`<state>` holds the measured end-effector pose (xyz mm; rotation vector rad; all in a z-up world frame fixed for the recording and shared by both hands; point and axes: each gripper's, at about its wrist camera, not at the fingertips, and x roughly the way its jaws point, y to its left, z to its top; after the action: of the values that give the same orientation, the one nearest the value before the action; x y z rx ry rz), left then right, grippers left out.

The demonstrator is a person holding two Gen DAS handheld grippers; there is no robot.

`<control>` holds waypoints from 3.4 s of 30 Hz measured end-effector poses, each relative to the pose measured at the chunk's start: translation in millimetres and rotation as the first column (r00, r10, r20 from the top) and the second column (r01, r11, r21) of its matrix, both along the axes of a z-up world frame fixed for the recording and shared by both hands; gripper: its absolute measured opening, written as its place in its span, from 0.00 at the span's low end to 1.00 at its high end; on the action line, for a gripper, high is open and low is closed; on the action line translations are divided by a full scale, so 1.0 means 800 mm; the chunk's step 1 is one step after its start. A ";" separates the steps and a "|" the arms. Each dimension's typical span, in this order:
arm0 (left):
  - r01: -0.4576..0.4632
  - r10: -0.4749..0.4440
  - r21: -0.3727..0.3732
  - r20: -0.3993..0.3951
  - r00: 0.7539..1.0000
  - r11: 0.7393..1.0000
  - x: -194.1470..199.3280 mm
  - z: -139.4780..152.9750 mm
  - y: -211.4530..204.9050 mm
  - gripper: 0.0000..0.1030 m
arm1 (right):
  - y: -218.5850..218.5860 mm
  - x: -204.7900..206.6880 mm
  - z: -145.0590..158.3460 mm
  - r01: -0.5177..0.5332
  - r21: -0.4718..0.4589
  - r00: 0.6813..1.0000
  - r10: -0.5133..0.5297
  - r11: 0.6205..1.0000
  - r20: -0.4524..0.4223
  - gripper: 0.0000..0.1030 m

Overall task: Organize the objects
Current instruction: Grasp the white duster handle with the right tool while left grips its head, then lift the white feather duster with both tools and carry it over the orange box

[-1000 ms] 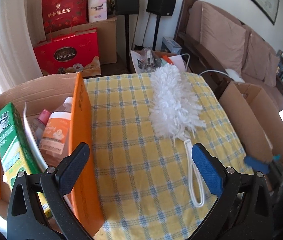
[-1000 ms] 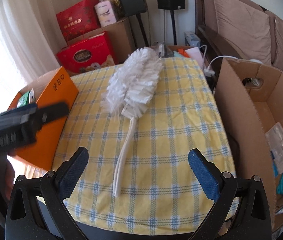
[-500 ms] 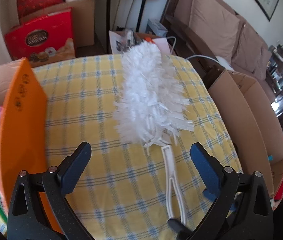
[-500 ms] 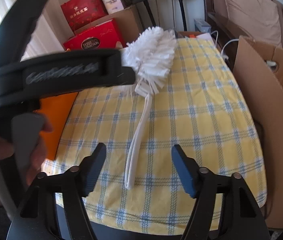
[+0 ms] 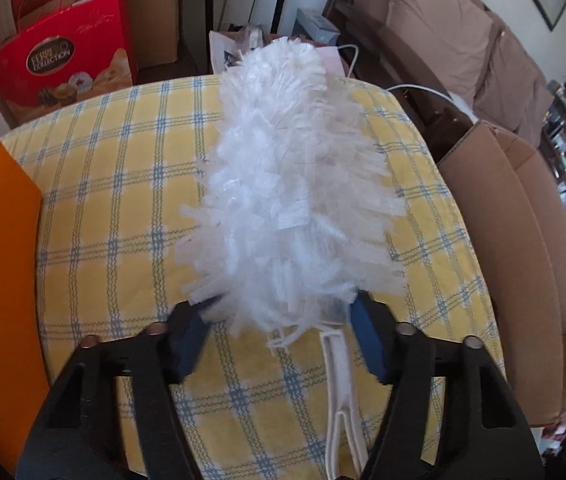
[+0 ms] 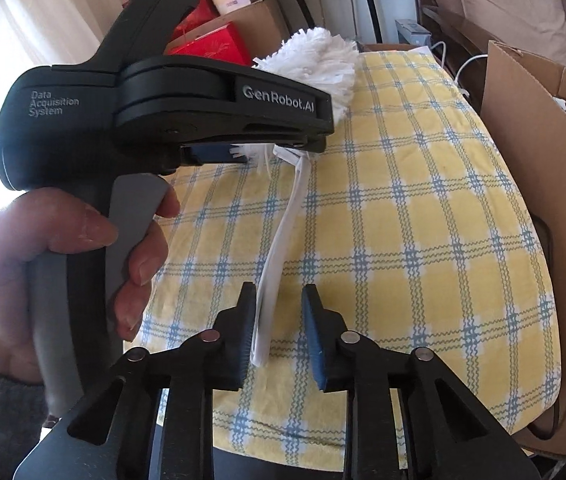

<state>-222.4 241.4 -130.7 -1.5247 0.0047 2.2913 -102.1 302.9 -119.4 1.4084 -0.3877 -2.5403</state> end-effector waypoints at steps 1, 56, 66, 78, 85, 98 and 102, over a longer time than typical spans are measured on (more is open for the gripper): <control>0.003 -0.003 0.013 0.000 1.000 1.000 0.000 0.000 0.001 0.42 | 0.000 0.001 0.000 -0.002 -0.006 1.000 0.002 1.000 -0.001 0.19; -0.437 0.505 0.431 -0.053 0.861 0.790 0.033 0.134 -0.343 0.23 | -0.251 -0.002 0.114 -0.479 0.129 0.855 0.494 0.869 -0.157 0.07; -0.506 0.577 0.462 -0.015 0.817 0.728 0.049 0.104 -0.381 0.23 | -0.284 -0.005 0.108 -0.565 0.145 0.802 0.582 0.812 -0.132 0.07; -0.568 0.615 0.433 0.039 0.788 0.700 0.067 0.064 -0.426 0.21 | -0.296 -0.020 0.095 -0.606 0.116 0.781 0.616 0.787 -0.098 0.07; -0.582 0.628 0.411 0.030 0.777 0.701 0.081 0.057 -0.444 0.23 | -0.295 -0.023 0.090 -0.604 0.104 0.786 0.613 0.790 -0.087 0.07; -0.569 0.627 0.345 -0.079 0.775 0.747 0.104 0.086 -0.447 0.47 | -0.252 -0.038 0.088 -0.506 0.081 0.855 0.512 0.859 -0.087 0.16; -0.548 0.601 0.308 -0.106 0.793 0.777 0.108 0.091 -0.439 0.54 | -0.244 -0.038 0.095 -0.472 0.075 0.872 0.478 0.878 -0.108 0.17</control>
<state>-135.9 -109.7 -57.9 -1.2650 -0.7950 2.7575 -132.3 108.1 -43.1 1.1714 0.0437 -2.2188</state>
